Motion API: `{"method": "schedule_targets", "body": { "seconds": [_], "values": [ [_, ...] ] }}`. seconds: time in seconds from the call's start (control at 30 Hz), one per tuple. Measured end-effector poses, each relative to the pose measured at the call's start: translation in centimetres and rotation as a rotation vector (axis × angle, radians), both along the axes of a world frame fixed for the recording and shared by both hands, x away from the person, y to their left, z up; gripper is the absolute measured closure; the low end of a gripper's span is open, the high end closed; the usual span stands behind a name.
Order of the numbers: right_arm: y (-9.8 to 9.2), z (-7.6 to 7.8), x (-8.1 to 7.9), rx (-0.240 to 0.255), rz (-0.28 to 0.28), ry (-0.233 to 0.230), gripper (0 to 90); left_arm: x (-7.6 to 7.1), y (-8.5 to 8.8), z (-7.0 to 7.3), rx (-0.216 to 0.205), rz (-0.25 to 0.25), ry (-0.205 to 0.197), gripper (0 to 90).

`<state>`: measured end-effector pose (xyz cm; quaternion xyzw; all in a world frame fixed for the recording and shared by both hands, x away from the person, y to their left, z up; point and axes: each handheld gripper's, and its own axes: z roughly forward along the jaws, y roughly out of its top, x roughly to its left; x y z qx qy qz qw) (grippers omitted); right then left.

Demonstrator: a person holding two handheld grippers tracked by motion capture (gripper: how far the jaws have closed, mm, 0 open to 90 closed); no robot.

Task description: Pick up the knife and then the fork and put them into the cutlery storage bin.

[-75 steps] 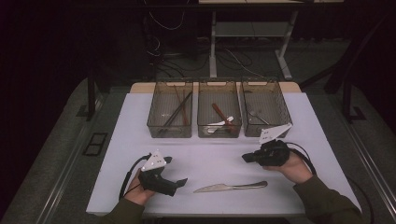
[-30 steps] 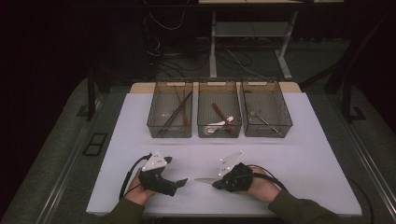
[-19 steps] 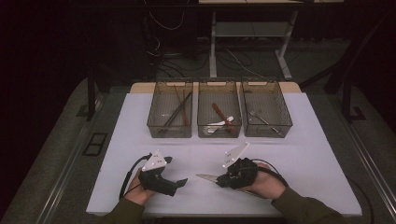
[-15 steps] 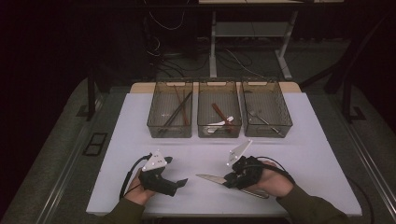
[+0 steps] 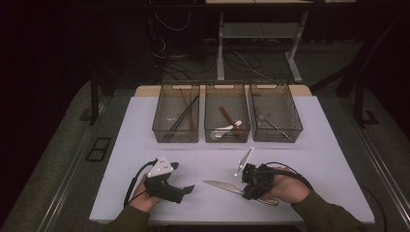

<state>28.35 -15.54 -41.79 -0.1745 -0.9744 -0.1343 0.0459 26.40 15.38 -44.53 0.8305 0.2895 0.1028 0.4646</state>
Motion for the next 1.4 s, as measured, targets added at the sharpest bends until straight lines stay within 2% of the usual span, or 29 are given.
{"method": "schedule_targets", "body": {
  "seconds": [0.23, 0.4, 0.63, 0.77, 0.9, 1.03, 1.27, 1.4],
  "values": [
    [0.7, -0.1, -0.1, -0.053, 0.011, -0.018, 73.8, 0.0, -0.1, 0.0, 0.002, -0.002, 0.0, 2.0],
    [1.4, 0.0, -0.4, -0.111, 0.015, -0.053, 77.8, 0.0, -0.1, 0.0, 0.001, -0.003, 0.0, 2.0],
    [2.5, 0.0, -0.9, -0.184, 0.055, -0.102, 79.5, 0.0, -0.2, -0.1, 0.001, -0.004, 0.001, 2.0],
    [2.6, 0.0, -1.2, -0.193, 0.056, -0.119, 80.1, 0.0, -0.1, 0.0, 0.002, -0.004, 0.001, 2.0],
    [2.0, 0.1, -1.0, -0.152, 0.054, -0.11, 80.3, 0.0, -0.1, 0.0, 0.002, -0.004, 0.001, 2.0],
    [1.0, 0.4, -0.1, -0.067, 0.021, -0.085, 80.3, 0.0, 0.0, 0.0, -0.002, -0.002, 0.003, 2.0],
    [-1.4, 1.3, 2.0, 0.122, -0.047, -0.054, 80.4, 0.0, 0.0, 0.0, -0.002, -0.002, -0.001, 2.0],
    [-3.2, 1.7, 3.2, 0.233, -0.112, -0.055, 80.4, 0.0, 0.0, 0.0, -0.003, -0.002, 0.001, 2.0]
  ]
}}
